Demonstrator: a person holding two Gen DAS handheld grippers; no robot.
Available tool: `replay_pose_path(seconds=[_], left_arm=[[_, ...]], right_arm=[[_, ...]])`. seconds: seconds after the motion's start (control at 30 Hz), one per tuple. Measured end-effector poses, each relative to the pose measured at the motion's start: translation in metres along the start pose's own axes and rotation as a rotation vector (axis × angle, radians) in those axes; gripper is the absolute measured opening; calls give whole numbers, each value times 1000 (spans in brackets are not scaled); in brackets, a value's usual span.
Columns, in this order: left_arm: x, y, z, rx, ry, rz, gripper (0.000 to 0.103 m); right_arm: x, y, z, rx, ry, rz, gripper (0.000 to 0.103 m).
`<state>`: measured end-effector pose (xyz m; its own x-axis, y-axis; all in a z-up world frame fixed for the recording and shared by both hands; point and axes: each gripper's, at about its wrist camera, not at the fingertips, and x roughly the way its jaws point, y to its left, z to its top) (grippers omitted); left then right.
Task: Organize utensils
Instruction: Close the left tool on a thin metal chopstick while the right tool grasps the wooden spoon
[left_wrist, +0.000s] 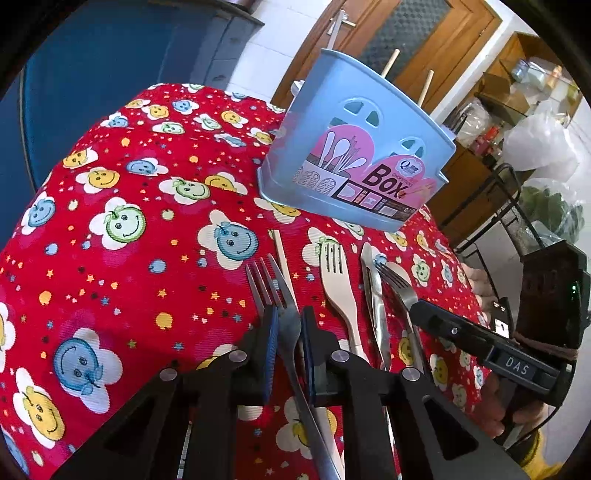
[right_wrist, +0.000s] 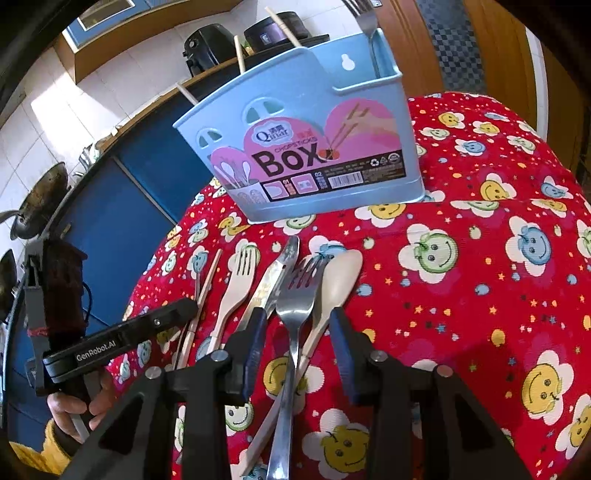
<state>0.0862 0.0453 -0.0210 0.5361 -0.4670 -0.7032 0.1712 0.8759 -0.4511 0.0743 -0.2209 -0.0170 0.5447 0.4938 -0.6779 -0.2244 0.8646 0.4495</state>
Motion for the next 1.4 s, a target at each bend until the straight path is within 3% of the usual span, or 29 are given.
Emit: replay_pose_path(seconds=[0.17, 0.37, 0.53, 0.6, 0.77, 0.93, 1.13, 1.2, 1.4], left_arm=[[1, 0, 0, -10, 2, 1, 15], [2, 0, 0, -10, -1, 4, 15], [3, 1, 2, -19, -3, 1, 15], [3, 2, 3, -24, -5, 3, 15], [2, 5, 4, -34, -13, 11, 15], [-3, 10, 4, -48, -27, 15, 15], [-7, 16, 6, -65, -30, 36, 16], [-5, 19, 5, -69, -18, 93, 16], [-3, 28, 8, -102, -2, 34, 13]], right_arm=[[-4, -13, 8, 39, -19, 0, 39], [8, -40, 17, 168, 25, 44, 36], [19, -50, 22, 242, 36, 105, 26], [23, -51, 24, 259, 35, 127, 15], [21, -53, 25, 264, 7, 152, 7], [3, -50, 26, 221, -42, 104, 7], [1, -52, 24, 181, -38, 48, 8], [3, -52, 24, 189, -30, 49, 8], [7, -52, 26, 193, -20, 66, 8]])
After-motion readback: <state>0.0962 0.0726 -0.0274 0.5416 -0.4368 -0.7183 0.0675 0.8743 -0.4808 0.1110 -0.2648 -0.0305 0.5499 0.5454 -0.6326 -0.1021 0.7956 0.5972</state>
